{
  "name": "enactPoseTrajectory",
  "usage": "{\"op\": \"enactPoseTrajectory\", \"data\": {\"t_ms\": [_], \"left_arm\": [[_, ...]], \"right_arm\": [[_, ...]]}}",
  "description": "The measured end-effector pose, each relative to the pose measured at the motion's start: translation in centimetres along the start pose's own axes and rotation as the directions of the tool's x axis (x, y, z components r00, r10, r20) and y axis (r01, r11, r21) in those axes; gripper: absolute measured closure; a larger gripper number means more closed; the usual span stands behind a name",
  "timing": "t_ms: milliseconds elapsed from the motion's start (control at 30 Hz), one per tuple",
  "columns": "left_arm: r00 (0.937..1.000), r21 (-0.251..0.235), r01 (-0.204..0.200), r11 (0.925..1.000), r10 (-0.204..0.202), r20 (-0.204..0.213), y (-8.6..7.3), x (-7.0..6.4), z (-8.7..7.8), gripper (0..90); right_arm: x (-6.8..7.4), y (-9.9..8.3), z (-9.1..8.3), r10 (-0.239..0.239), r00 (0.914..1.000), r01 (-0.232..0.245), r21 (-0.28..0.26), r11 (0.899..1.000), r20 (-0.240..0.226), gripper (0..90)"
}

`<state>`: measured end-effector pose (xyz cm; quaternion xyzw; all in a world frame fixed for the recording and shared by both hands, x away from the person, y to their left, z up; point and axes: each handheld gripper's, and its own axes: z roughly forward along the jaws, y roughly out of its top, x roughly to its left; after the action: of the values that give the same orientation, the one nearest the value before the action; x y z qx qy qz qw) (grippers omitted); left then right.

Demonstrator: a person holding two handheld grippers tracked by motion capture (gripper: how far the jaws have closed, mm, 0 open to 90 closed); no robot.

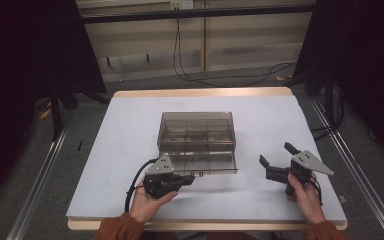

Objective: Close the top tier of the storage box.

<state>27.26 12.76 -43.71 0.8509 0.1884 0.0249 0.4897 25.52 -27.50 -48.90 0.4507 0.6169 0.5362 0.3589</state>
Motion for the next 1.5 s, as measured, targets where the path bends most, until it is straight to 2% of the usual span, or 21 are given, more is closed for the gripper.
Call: {"op": "enactPoseTrajectory", "data": {"t_ms": [300,767,1033,1500], "left_arm": [[0.9999,0.000,-0.010,0.9999,0.010,0.011,0.11,-0.06,0.35,90.0],[0.9997,0.014,-0.023,0.9996,0.023,0.006,0.38,-0.03,0.76,90.0],[0.9999,0.003,-0.012,0.9999,0.011,0.007,0.48,-0.05,0.87,90.0],[0.9998,-0.002,-0.016,0.9999,0.016,0.008,0.57,0.08,1.00,90.0]], "right_arm": [[0.10,0.00,-0.01,-0.008,1.0000,0.008,0.000,1.000,0.003,0.0],[0.04,0.01,0.05,-0.001,1.0000,0.001,0.000,1.000,0.003,0.0],[0.07,0.01,0.03,-0.006,1.0000,0.006,0.003,1.000,0.002,0.0],[0.04,0.02,0.04,-0.003,1.0000,0.003,0.004,1.000,-0.002,0.0]]}}
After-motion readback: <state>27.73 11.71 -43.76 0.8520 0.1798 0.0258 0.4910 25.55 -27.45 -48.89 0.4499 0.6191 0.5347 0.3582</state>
